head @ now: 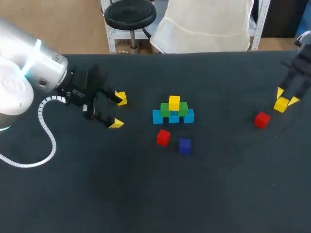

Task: Place the blue cubes, place green cubes on the blue cubes, place the yellow cubes on the green cubes, then place the red cubes on the yellow cubes, and place purple cube on the red cubes.

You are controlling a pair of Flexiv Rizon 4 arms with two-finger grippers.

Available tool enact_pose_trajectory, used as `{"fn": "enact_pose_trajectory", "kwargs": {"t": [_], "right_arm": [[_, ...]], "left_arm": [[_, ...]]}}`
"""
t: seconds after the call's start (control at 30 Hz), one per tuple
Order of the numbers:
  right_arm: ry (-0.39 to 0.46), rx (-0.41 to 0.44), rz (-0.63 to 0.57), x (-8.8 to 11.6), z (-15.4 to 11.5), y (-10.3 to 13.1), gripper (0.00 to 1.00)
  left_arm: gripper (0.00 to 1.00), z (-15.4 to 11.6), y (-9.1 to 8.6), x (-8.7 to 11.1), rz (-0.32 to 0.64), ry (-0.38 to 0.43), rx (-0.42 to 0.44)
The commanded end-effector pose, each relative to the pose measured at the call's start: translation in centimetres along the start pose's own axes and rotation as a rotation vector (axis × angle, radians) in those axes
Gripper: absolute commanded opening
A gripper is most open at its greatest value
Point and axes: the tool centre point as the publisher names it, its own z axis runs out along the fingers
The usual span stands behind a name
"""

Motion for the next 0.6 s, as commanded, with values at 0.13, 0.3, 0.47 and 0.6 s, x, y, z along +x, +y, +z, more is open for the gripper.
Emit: {"fn": "enact_pose_trajectory", "kwargs": {"t": [0.13,0.3,0.47,0.6], "right_arm": [[0.094,0.197,0.233,-2.9,-1.2,-0.7,0.00],[0.120,0.333,0.412,-4.9,-1.8,-2.7,0.00],[0.154,0.441,0.510,-7.3,-2.5,-4.4,0.00],[0.132,0.494,0.593,-8.8,-2.9,-5.7,0.00]], "left_arm": [[1.00,0.0,-0.1,0.2,0.004,-0.005,-0.002],[1.00,0.0,-0.1,0.2,0.004,-0.005,-0.002],[1.00,0.0,-0.1,0.2,0.004,-0.005,-0.002],[1.00,0.0,-0.1,0.2,0.004,-0.005,-0.002]]}}
